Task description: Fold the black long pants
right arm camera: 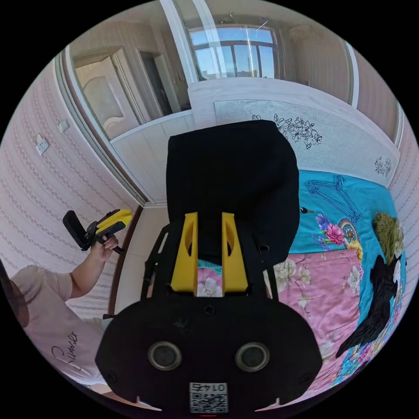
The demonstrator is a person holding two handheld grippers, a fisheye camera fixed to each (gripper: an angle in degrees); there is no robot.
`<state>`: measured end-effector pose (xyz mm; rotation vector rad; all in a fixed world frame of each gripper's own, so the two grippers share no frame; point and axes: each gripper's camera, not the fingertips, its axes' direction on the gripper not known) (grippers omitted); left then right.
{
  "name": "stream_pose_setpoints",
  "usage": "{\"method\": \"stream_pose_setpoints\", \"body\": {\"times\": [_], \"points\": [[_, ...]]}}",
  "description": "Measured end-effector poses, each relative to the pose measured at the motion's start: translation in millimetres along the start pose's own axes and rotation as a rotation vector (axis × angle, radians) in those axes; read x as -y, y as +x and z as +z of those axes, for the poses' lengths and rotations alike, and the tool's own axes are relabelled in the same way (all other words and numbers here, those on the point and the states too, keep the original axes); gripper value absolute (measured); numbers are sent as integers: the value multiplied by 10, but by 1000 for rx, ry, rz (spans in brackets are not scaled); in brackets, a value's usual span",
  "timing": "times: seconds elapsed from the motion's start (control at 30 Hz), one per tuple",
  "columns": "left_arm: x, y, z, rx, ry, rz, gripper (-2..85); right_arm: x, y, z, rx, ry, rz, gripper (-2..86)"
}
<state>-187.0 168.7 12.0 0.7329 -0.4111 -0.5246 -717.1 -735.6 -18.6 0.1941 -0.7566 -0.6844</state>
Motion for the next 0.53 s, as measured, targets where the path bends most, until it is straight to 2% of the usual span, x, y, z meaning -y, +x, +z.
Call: {"method": "stream_pose_setpoints", "body": {"times": [0.1,0.2,0.27,0.33,0.4,0.47,0.53], "points": [[-755,836,-259,-18,-28,164,-5,-901,-92,-618,5,17,47,83],[-1150,1422,-351,-95,-61,317,-7,-2076,-142,-1210,6,4,220,77],[-1512,2106,-435,-132,-38,531,-4,-2813,-253,-1638,-52,2,335,70],[-1758,2578,-493,-199,21,621,3,-3736,-514,-2306,-210,23,495,67],[-1955,3016,-521,-340,59,638,14,-4342,-734,-2788,-337,16,608,67],[-2205,3668,-509,-572,63,701,35,-4868,-939,-3202,-477,-28,702,71],[-2447,4231,-532,-665,87,808,54,-5472,-1143,-3733,-581,-48,838,80]]}}
